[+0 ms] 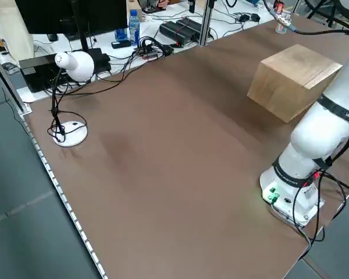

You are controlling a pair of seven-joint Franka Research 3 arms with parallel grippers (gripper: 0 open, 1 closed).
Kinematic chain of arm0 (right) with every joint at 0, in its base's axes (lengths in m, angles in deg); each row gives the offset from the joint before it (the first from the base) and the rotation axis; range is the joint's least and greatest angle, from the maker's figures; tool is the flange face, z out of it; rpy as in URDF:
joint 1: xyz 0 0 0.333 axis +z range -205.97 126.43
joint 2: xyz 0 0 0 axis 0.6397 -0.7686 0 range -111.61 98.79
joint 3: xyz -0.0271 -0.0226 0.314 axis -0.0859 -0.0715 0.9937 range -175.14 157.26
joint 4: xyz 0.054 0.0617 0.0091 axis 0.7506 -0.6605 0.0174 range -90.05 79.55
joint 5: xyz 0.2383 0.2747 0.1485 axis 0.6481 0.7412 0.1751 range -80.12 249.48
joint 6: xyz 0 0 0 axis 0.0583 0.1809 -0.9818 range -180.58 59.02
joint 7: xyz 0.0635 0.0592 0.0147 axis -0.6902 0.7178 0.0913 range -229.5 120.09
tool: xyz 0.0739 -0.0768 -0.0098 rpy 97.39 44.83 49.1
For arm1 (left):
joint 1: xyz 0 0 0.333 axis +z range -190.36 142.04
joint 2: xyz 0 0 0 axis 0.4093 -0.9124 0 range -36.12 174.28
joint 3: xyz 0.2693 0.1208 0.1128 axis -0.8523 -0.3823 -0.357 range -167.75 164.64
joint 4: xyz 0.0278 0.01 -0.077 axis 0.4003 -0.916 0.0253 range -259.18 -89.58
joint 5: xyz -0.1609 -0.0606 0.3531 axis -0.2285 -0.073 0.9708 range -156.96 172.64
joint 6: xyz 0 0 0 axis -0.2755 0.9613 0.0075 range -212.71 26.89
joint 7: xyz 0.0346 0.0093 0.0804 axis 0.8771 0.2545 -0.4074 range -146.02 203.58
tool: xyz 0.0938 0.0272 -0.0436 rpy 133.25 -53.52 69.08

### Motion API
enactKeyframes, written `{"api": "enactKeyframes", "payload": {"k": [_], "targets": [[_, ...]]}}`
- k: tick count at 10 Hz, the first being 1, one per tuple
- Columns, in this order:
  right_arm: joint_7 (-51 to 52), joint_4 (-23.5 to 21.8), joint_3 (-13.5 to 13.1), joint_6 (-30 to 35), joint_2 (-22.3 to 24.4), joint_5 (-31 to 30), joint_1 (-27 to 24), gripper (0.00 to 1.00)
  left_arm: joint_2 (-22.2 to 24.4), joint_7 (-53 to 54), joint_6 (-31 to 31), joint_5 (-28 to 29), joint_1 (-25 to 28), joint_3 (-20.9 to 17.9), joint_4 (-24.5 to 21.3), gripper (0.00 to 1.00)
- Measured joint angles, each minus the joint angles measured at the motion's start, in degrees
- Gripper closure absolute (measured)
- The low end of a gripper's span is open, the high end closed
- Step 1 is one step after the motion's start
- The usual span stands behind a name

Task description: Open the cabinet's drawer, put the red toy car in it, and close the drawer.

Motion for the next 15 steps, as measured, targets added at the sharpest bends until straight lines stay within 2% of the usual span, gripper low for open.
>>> {"api": "enactKeyframes", "payload": {"k": [5, 9, 12, 15], "targets": [[1.47, -4.26, 0.01, -0.01, 2.96, -0.91, 1.55, 0.0, 0.0, 0.0, 0.0, 0.0, 0.4, 0.0, 0.0, 0.01], [-0.52, -3.75, -0.22, 0.41, 3.82, -1.06, 2.94, 0.0, 0.0, 0.0, 0.0, 0.0, 0.42, 0.01, 0.0, 0.01], [-0.58, -2.57, -2.06, 4.07, 4.43, -1.07, 2.98, 0.0, 0.0, 0.0, 0.0, 0.0, 0.42, 0.01, 0.0, 0.01], [-0.58, -2.42, -2.18, 4.22, 4.46, -1.07, 3.03, 0.0, -0.01, 0.0, 0.0, 0.0, 0.42, 0.01, 0.0, 0.01]]}}
